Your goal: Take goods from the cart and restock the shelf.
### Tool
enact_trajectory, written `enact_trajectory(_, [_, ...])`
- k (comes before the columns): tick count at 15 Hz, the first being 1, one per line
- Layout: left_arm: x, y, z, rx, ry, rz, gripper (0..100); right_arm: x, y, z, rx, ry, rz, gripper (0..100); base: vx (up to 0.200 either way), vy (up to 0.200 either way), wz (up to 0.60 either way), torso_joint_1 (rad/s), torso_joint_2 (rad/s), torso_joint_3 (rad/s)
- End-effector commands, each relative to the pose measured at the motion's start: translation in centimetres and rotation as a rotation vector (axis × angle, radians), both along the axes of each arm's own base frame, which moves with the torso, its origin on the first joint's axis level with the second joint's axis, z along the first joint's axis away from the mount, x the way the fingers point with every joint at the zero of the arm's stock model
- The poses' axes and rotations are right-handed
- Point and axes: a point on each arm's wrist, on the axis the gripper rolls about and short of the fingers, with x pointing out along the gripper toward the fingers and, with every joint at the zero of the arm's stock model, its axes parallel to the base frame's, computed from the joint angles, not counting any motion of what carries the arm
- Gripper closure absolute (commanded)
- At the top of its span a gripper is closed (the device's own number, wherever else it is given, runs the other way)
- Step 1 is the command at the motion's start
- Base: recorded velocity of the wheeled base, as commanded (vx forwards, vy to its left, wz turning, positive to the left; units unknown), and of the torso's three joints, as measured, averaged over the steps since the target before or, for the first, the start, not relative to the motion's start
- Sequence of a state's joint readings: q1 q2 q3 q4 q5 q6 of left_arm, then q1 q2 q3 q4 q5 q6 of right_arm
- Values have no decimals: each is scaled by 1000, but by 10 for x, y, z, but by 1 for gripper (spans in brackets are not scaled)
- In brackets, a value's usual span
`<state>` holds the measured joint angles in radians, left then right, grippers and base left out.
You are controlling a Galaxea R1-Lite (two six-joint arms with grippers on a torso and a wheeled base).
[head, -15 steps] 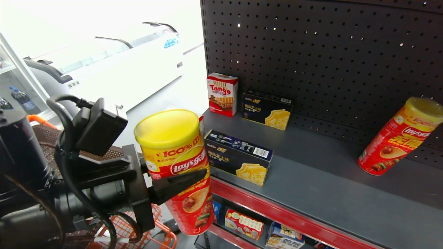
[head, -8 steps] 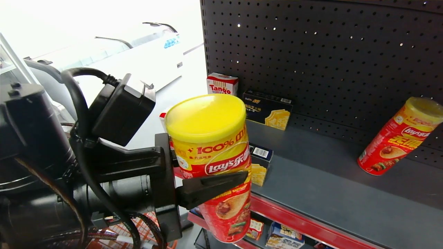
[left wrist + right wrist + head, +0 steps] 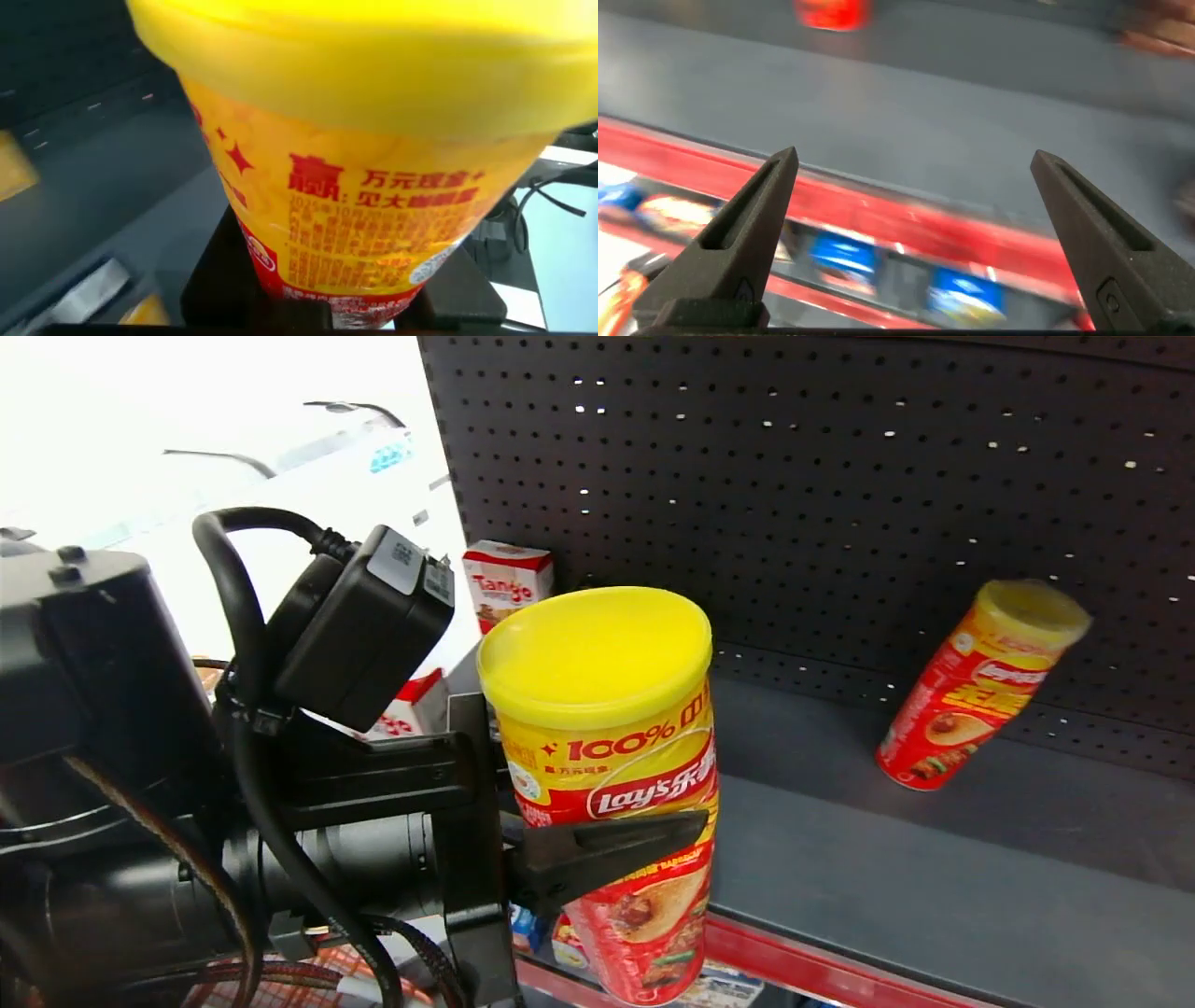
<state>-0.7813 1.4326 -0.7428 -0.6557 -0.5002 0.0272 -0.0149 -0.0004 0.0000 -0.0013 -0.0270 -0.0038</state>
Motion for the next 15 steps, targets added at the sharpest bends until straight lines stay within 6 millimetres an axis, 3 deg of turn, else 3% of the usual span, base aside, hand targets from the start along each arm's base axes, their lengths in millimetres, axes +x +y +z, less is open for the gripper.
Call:
enact_trajectory(1, [1,-1,0,1,1,1,100,0,0,0,-1,0,-1,0,0,0,-600,-2,2,2])
enact_trajectory(5, [3,-1,0,1,1,4,100,0,0,0,-1,0,-1,0,0,0,-600,2,1,1])
enact_trajectory(15, [5,2,-6,12,11,22,100,0,0,0,1,0,0,0,0,0,0,0,0,0])
